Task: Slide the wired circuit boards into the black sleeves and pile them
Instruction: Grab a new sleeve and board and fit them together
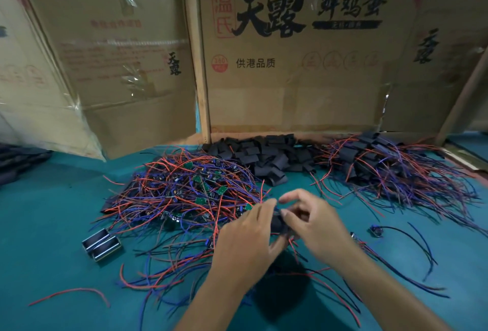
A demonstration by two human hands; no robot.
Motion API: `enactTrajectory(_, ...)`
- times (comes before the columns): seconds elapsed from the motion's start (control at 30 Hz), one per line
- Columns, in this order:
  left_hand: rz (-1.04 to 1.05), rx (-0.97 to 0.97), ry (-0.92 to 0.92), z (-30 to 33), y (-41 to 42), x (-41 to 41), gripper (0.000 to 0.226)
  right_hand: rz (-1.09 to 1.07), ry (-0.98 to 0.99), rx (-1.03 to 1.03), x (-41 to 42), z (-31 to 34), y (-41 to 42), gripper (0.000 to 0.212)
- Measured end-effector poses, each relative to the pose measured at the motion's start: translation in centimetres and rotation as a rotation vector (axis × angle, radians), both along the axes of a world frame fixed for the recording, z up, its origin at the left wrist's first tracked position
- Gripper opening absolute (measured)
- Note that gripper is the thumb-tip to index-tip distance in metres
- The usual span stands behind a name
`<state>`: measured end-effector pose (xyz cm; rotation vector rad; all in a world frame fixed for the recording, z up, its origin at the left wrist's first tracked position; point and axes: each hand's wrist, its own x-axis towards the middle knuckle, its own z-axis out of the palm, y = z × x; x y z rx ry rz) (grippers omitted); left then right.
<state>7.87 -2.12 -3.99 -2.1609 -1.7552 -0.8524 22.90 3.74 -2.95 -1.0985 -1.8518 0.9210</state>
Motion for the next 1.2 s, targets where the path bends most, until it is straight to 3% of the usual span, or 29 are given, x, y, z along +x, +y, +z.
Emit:
enactTrajectory(0.17, -0.038, 0.020, 0.015, 0.0, -0.4, 0.8, 0.023, 0.075, 0.178, -0.114, 1.5, 0.3, -0.3, 0.006)
enactTrajectory(0.3, -0.074, -0.132, -0.257, 0.2, -0.2, 0.7, 0.024, 0.281, 0.303, -0.192, 2.2, 0.4, -0.8, 0.018)
enactTrajectory(0.37, -0.091, -0.215, -0.377, 0.0, -0.3, 1.1, 0.037, 0.284, 0.312, -0.151, 2.1, 0.3, -1.0, 0.021)
enactTrajectory(0.5, -0.029, -0.326, -0.392, -0.6, -0.9, 2.5, 0.077, 0.118, 0.271, -0.018, 1.1, -0.8, -1.2, 0.021)
enactTrajectory(0.63, -0.046, -0.410, -0.454, -0.2, -1.5, 2.4, 0.081, 0.125, 0.235, -0.052, 0.8, -0.7, -1.7, 0.017)
enactTrajectory(0.93, 0.057, -0.542, -0.246, 0.8, -1.8, 2.5, 0.091, 0.186, -0.008, -0.028, 0.8, 0.0, -2.4, 0.016)
enactTrajectory(1.03, 0.052, -0.573, -0.075, 0.9, -1.3, 2.7, 0.090, 0.157, -0.044, -0.029, 0.6, -0.2, -2.2, 0.023)
enactTrajectory(1.1, 0.037, -0.551, 0.020, 1.7, -1.1, 2.2, 0.086, 0.102, 0.033, -0.060, 0.6, -0.3, -1.8, 0.026)
enactTrajectory(1.2, 0.074, -0.477, -0.038, 3.8, 1.8, -1.3, 0.060, 0.037, 0.320, -0.294, 1.1, 0.2, -1.3, 0.032)
